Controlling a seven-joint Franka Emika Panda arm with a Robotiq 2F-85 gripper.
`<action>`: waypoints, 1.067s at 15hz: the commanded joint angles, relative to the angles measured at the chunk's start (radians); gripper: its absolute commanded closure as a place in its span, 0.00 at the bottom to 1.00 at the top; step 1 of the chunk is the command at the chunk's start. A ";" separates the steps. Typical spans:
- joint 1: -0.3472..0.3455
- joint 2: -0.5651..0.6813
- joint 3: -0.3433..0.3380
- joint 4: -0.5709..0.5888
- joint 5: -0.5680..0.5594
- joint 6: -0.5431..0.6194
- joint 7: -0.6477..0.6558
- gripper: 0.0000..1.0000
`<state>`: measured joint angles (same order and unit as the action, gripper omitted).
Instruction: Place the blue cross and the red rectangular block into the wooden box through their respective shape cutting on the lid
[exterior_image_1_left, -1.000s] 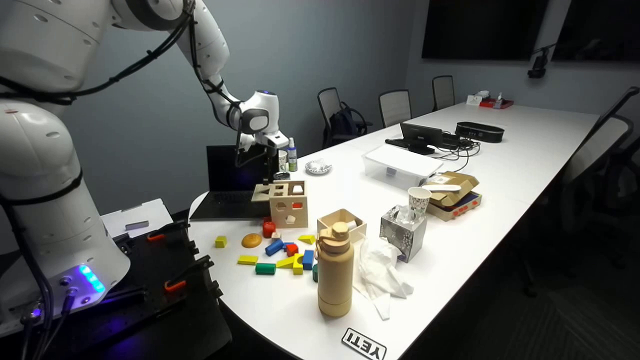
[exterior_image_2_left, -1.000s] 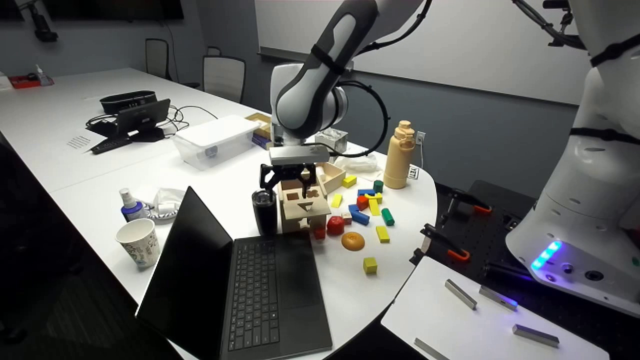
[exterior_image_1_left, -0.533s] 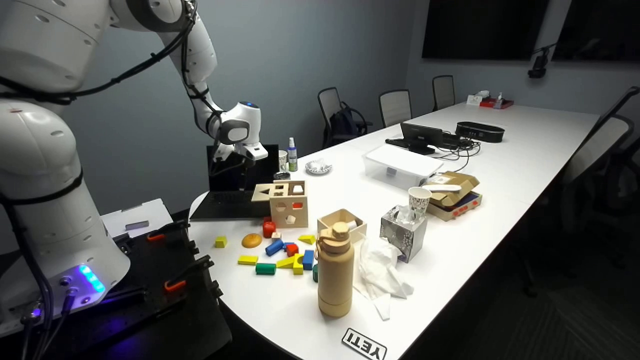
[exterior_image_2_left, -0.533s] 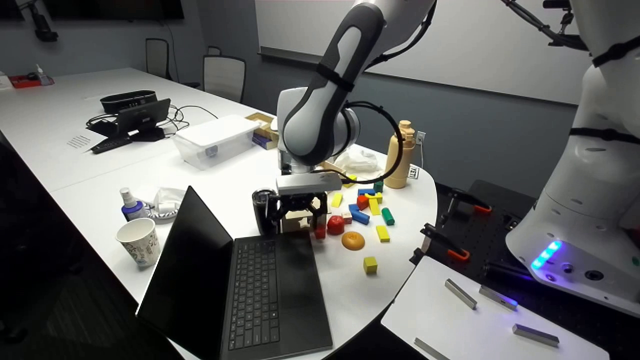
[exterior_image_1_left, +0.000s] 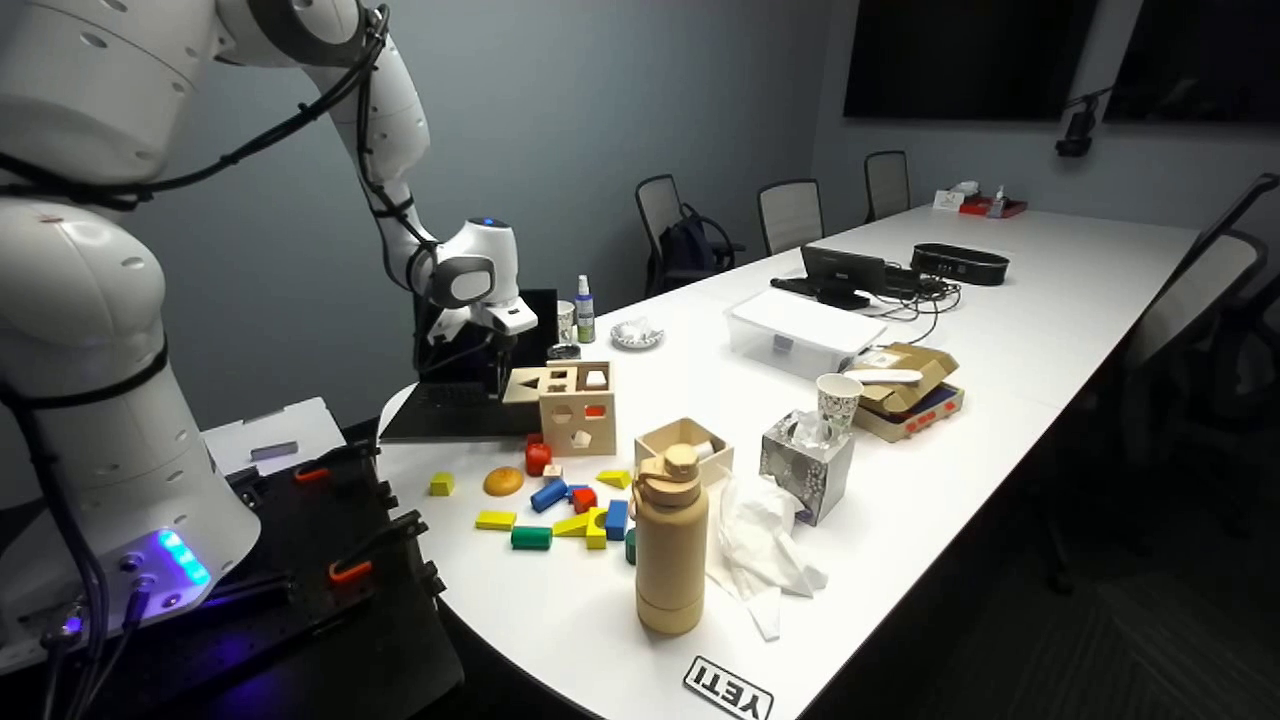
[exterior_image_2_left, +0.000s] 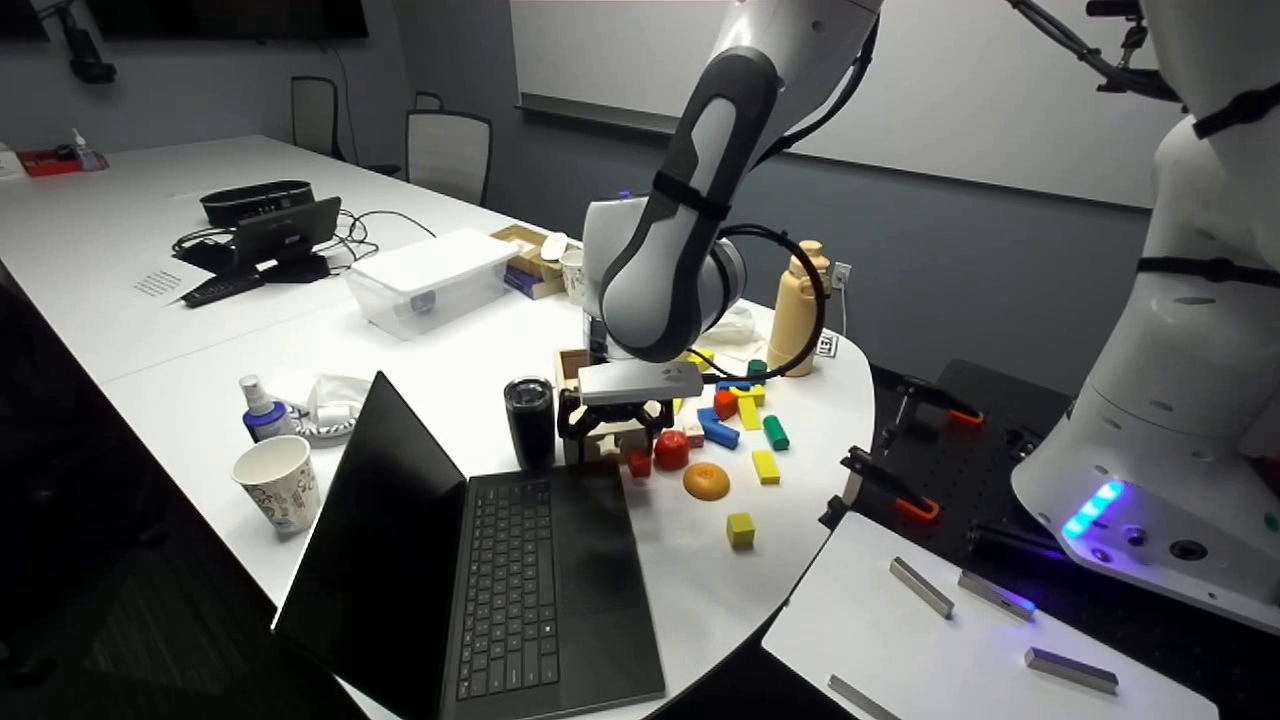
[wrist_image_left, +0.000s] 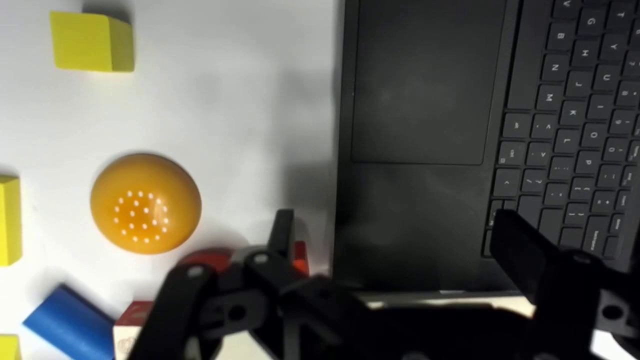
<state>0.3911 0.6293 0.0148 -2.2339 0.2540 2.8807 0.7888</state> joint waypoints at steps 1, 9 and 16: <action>0.031 0.010 -0.031 0.001 -0.020 0.047 0.020 0.00; 0.088 0.005 -0.104 0.005 -0.044 0.052 0.038 0.00; 0.101 0.020 -0.144 0.035 -0.072 0.046 0.034 0.00</action>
<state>0.4691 0.6410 -0.1013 -2.2159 0.2120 2.9199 0.7900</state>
